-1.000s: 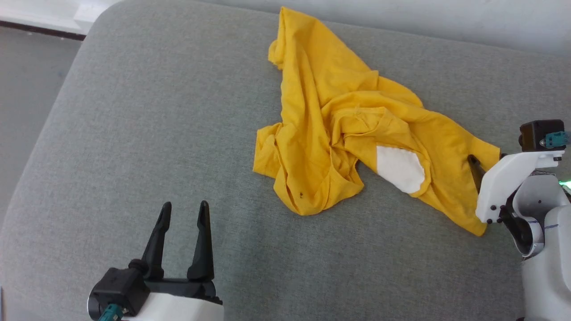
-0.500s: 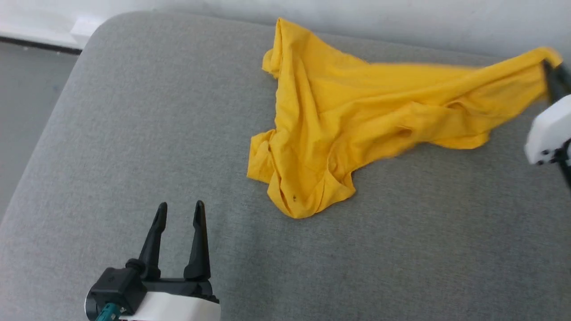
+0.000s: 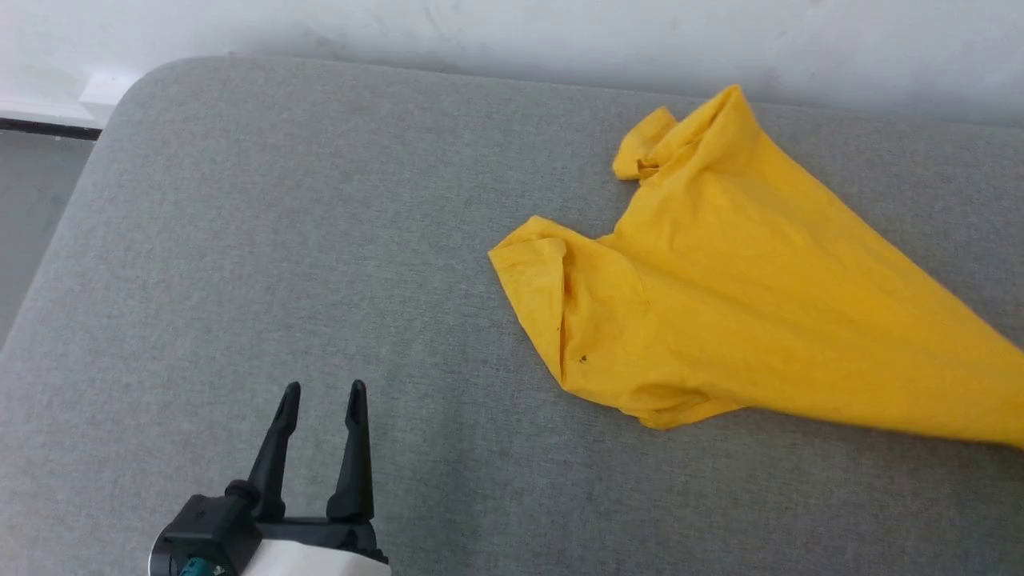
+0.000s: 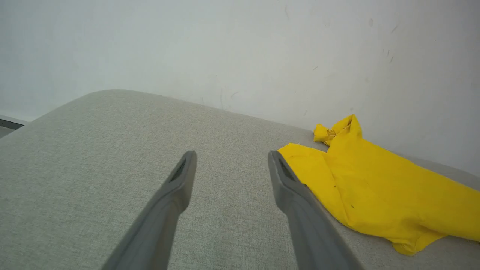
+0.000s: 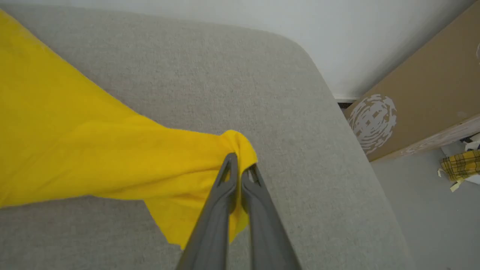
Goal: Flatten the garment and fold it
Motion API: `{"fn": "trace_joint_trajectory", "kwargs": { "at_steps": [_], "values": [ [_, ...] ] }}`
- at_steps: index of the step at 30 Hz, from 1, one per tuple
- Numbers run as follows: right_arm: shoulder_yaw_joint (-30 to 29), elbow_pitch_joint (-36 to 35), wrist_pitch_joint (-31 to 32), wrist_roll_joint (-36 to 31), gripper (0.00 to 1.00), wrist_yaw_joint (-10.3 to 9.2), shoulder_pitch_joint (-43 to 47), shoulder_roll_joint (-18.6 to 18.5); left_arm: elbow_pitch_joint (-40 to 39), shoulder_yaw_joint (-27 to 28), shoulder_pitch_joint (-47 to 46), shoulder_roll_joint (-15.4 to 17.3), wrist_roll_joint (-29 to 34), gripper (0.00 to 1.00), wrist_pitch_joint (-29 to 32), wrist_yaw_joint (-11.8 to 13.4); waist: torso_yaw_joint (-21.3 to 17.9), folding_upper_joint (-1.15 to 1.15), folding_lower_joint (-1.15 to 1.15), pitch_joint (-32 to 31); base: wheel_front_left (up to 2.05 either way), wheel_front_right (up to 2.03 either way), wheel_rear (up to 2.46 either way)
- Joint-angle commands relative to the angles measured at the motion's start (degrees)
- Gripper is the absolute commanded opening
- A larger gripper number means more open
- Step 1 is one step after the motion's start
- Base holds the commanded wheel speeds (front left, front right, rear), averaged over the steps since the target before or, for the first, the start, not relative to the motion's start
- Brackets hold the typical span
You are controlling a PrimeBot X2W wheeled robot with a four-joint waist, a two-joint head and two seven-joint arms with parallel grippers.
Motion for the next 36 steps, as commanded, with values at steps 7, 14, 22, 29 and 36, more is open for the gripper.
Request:
{"fn": "trace_joint_trajectory", "kwargs": {
  "at_steps": [7,14,22,29,36],
  "values": [
    [2.4,0.1,-3.1,1.1,1.0,-0.08,-0.6,2.3,0.1,-0.2,0.3,0.9,0.1,1.0,0.7,-0.5,-2.0,0.0,0.01,-1.1,0.0,0.0,0.0],
    [17.6,-6.0,-2.5,2.1,1.0,-0.08,-5.3,2.2,0.5,-1.2,-0.1,0.9,0.0,1.0,1.1,-0.7,-1.5,0.0,0.01,-2.5,0.0,0.0,0.0],
    [39.2,-2.9,4.0,8.4,1.0,-0.08,-11.0,-2.6,1.1,-1.6,-0.1,0.6,-0.5,1.0,0.9,-0.9,2.0,0.0,0.01,-2.7,0.0,0.0,0.0],
    [51.9,3.0,11.6,12.2,1.0,-0.08,-14.6,-7.2,1.5,-1.6,-0.3,0.1,-1.0,1.0,0.5,-0.8,5.1,0.0,0.01,-1.6,0.0,0.0,0.0],
    [60.6,9.3,16.2,14.6,1.0,-0.08,-17.8,-10.5,2.1,-1.5,-0.9,-0.4,-1.3,1.0,0.1,-1.0,6.3,0.0,0.01,-1.0,0.0,0.0,0.0]
  ]
}}
